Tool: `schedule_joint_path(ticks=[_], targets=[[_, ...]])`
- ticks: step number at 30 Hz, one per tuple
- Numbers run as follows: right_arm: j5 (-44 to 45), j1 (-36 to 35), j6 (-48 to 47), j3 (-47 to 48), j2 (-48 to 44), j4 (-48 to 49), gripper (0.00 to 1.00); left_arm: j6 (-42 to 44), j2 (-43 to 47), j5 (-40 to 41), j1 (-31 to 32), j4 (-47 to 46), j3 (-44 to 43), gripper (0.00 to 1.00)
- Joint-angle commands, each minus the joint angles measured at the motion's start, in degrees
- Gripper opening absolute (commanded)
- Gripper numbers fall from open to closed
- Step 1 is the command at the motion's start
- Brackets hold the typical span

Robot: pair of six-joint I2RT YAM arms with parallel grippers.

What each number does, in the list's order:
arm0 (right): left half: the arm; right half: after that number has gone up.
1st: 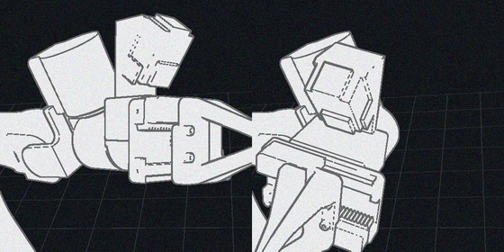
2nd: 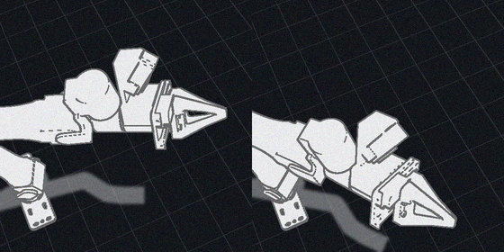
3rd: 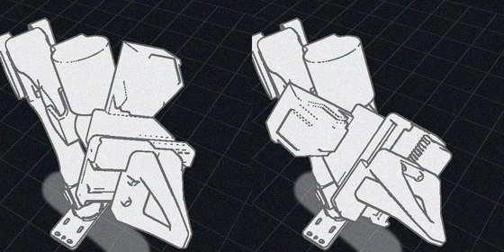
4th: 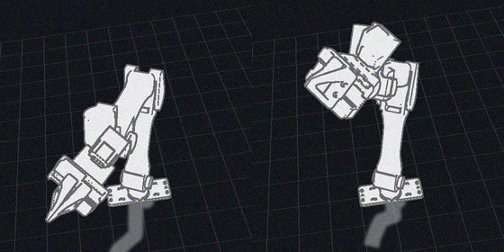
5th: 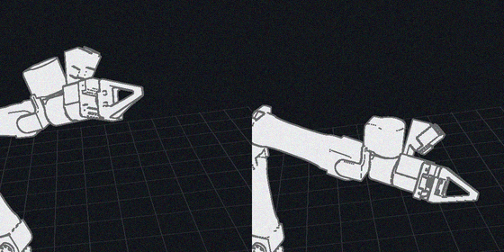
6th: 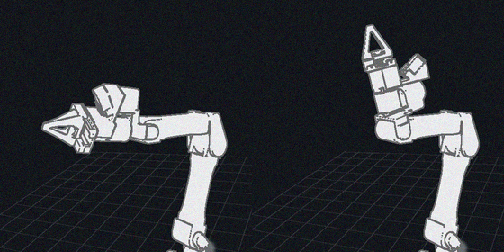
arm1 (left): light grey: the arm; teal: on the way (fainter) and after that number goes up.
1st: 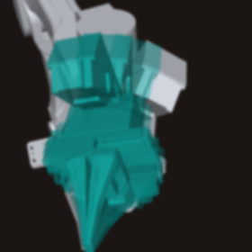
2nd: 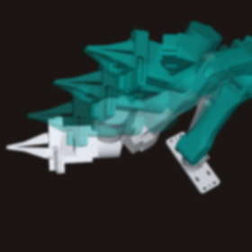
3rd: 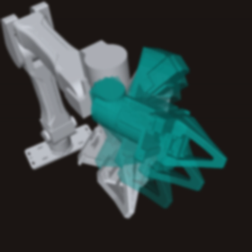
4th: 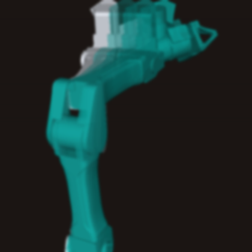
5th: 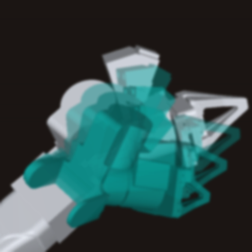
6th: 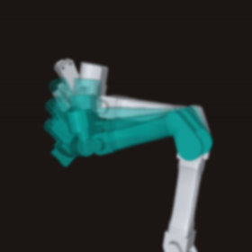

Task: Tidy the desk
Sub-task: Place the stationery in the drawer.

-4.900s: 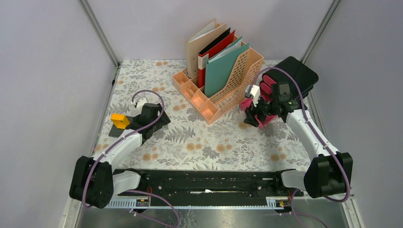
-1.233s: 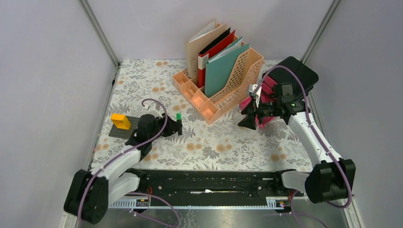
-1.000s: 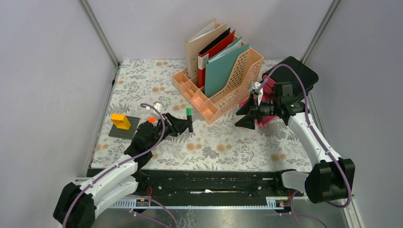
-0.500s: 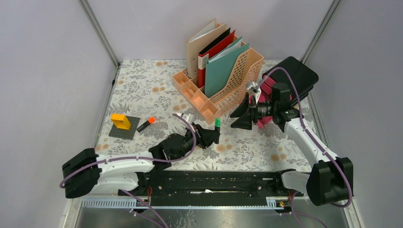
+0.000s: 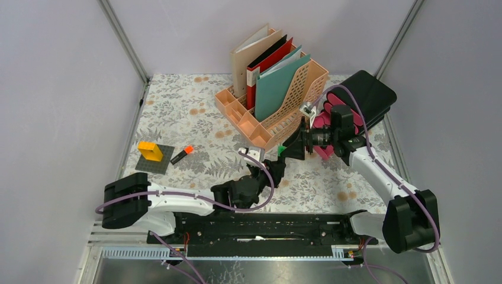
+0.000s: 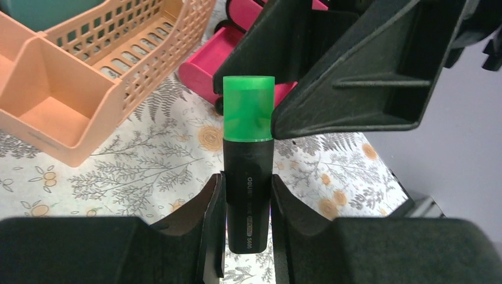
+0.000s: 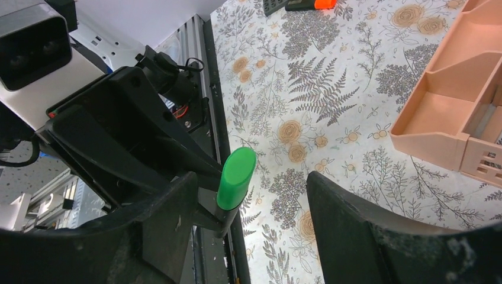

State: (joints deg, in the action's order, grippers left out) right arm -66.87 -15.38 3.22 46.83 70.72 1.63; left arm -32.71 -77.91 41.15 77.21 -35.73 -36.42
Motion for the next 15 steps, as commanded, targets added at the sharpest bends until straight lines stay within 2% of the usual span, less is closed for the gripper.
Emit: schedule_joint_path(ticks=[1, 8, 13, 14, 15], targets=[[2.0, -1.6, -0.7, 0.4, 0.7, 0.3, 0.71, 0.6, -1.7, 6.2, 0.4, 0.0, -3.2, 0.00], [2.4, -3.6, -1.7, 0.9, 2.2, -1.1, 0.50, 1.4, -4.3, 5.2, 0.6, 0.9, -5.3, 0.00], [2.4, -4.3, -2.9, 2.0, 3.7, -4.0, 0.17, 1.7, -4.6, 5.1, 0.7, 0.9, -5.7, 0.00], [2.3, -4.4, -2.9, 2.5, 3.9, -4.9, 0.10, 1.7, -4.6, 5.1, 0.7, 1.0, -5.6, 0.06], [2.2, -4.4, -4.8, 2.9, 4.1, -5.8, 0.04, 1.6, -4.5, 5.1, 0.7, 1.0, -5.6, 0.17]])
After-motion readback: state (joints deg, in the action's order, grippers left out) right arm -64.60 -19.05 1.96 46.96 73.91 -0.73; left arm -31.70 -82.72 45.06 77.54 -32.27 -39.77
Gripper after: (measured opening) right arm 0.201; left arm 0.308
